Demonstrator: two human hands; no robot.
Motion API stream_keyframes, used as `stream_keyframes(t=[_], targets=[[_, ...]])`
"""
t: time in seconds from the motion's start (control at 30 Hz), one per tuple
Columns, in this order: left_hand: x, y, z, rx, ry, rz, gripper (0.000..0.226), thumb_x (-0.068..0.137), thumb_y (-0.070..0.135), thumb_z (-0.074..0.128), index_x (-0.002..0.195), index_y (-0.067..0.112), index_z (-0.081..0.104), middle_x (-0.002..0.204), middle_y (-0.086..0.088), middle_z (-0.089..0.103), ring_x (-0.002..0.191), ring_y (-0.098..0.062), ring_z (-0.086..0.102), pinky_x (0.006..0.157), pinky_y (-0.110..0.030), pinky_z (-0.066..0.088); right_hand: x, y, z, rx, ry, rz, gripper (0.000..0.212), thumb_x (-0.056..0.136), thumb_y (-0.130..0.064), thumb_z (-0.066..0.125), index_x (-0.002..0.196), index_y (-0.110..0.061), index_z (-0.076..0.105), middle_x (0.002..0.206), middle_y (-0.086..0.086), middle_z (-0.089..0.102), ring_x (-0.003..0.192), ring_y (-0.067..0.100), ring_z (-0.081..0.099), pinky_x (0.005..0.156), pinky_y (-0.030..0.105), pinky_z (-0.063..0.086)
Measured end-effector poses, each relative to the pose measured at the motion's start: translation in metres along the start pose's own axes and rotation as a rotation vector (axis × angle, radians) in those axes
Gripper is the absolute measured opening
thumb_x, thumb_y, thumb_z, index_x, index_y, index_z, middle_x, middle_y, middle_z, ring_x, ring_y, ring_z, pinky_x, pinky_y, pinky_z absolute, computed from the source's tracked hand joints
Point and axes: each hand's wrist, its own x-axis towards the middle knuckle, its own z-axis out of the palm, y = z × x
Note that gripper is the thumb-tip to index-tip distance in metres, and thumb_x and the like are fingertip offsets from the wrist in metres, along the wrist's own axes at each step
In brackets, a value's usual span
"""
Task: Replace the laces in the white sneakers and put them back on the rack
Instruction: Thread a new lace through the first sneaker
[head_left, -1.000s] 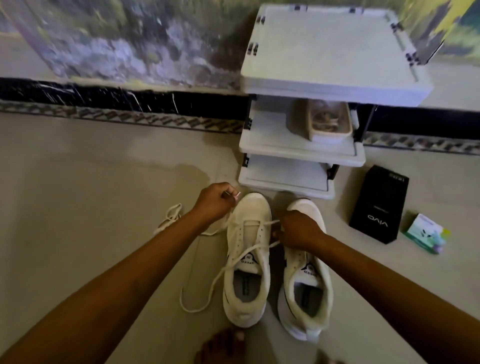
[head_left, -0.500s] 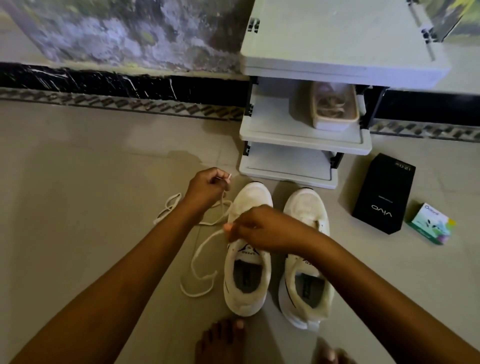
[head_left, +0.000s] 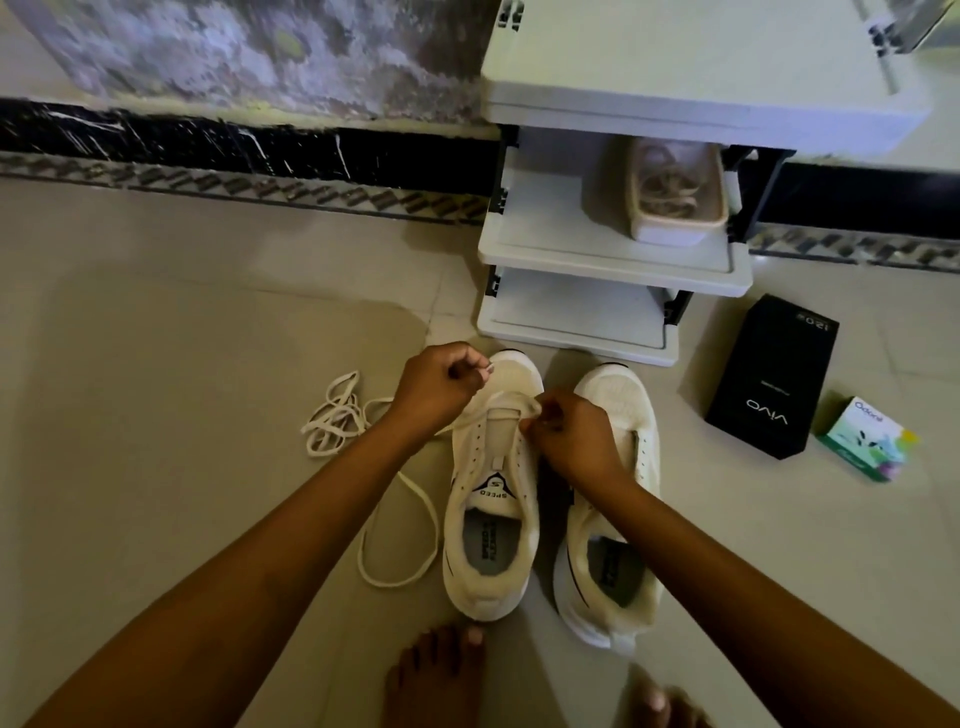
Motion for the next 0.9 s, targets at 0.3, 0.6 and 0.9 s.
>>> stream_keyframes(t=[0.3,0.6,0.9], targets=[[0.001,-0.001,0.001,-0.042,-0.049,-0.013,0.007,0.086,0.009,0.064,0.09,0.01,0.069,0.086,0.004,0.067,0.084,-0.009,0.06,0.078,-0.017,0.045,-0.001,-0.001,0.001,-0.147,-0.143,-0.46,0.032,0.087,-0.012,0.063,0.119,-0.01,0.064,0.118,0.01,0.06,0.099,0.023,0.061,0.088,0.033,0.05],[-0.009,-0.005,0.011,-0.022,-0.202,0.054,0.006,0.086,0.009,0.065,0.089,0.012,0.068,0.088,0.002,0.067,0.081,-0.001,0.059,0.074,-0.005,0.044,-0.009,-0.002,0.006,0.17,-0.023,-0.139,0.063,0.073,-0.013,0.078,0.122,-0.017,0.039,0.113,0.001,0.05,0.077,0.004,0.055,0.063,0.012,0.049],[-0.012,-0.004,0.017,0.797,-0.257,0.291,0.025,0.093,0.027,0.048,0.11,0.019,0.064,0.106,-0.007,0.065,0.096,-0.025,0.06,0.076,-0.032,0.047,-0.008,0.005,0.008,0.052,-0.027,-0.001,0.057,0.076,-0.03,0.076,0.122,-0.011,0.049,0.113,0.007,0.057,0.087,0.012,0.053,0.075,0.023,0.046]])
